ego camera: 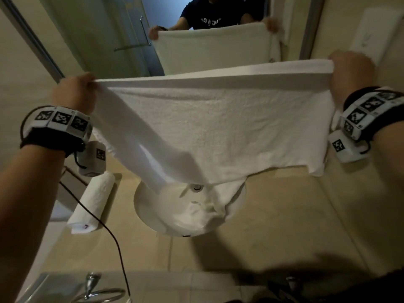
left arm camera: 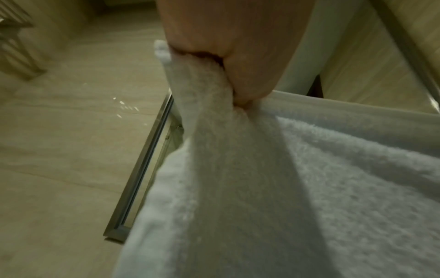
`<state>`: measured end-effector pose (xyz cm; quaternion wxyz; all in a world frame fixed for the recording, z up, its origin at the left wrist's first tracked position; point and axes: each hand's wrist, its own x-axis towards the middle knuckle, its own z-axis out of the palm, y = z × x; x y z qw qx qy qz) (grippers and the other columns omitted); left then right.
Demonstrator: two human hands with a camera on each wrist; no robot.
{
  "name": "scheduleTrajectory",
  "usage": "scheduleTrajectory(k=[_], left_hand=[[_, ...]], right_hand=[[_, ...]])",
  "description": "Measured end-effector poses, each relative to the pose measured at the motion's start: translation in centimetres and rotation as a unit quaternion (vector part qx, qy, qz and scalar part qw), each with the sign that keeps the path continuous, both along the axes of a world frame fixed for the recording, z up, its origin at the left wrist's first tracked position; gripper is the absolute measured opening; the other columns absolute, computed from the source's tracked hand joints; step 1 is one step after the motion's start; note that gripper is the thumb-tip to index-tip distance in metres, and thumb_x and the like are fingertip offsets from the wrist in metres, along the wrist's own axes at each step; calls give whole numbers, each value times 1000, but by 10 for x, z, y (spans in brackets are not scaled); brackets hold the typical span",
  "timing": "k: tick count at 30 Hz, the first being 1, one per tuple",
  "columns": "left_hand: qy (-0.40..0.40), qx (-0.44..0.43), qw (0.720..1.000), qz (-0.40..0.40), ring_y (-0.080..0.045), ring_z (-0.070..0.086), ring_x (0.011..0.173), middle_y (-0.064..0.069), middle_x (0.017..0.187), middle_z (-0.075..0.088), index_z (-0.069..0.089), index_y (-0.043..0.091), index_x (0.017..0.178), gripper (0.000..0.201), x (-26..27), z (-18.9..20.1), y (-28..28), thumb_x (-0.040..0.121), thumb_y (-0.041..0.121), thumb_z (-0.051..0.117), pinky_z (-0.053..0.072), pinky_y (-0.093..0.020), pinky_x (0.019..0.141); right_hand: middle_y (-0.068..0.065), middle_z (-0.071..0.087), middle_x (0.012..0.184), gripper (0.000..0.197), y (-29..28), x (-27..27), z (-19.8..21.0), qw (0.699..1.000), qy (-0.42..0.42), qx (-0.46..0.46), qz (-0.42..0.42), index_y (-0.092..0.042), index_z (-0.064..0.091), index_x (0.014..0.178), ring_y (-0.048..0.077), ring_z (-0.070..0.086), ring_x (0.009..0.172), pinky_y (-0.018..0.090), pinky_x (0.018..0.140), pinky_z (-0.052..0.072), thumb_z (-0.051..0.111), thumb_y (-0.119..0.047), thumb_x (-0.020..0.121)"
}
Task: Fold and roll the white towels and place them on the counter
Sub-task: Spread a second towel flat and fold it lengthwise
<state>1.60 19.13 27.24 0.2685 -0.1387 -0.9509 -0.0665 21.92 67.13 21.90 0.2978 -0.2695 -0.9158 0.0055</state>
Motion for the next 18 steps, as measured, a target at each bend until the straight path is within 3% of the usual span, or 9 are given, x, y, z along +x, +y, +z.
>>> scheduleTrajectory(k=[4,8,12,15,18], left_hand=[[-60,53,997,14,-47,54,109,-29,119,58,59,12,122,34,10,-23,-40,92,8,43,44,-53,93],[-172,83,982,10,-40,56,111,-23,117,62,64,9,117,33,45,-78,-81,88,3,49,43,-46,95],[-282,23,959,11,-36,59,106,-19,113,66,69,11,110,35,86,-150,-121,84,-1,48,45,-41,91],[-373,-17,927,-22,-32,60,106,-16,109,67,71,6,105,33,116,-200,-143,82,-7,51,43,-35,91],[-444,-48,893,-50,-25,62,94,-13,96,70,74,6,95,27,148,-244,-159,81,-8,56,41,-25,82]], right_hand=[[37,58,95,20,-17,27,-16,999,-30,-18,-14,12,59,97,46,58,88,47,75,49,44,6,86],[30,60,98,19,-47,58,-58,982,-184,-33,-28,7,60,96,39,59,87,41,75,47,45,-2,91],[24,60,104,20,-80,105,-121,957,-274,-80,-44,1,61,101,33,59,87,36,77,49,46,-8,91],[21,59,116,27,-104,152,-173,932,-325,-147,-63,-2,62,108,31,57,92,32,78,45,40,-10,94],[11,59,122,27,-127,200,-211,897,-413,-138,-72,-8,61,114,25,57,109,28,91,46,43,-12,94]])
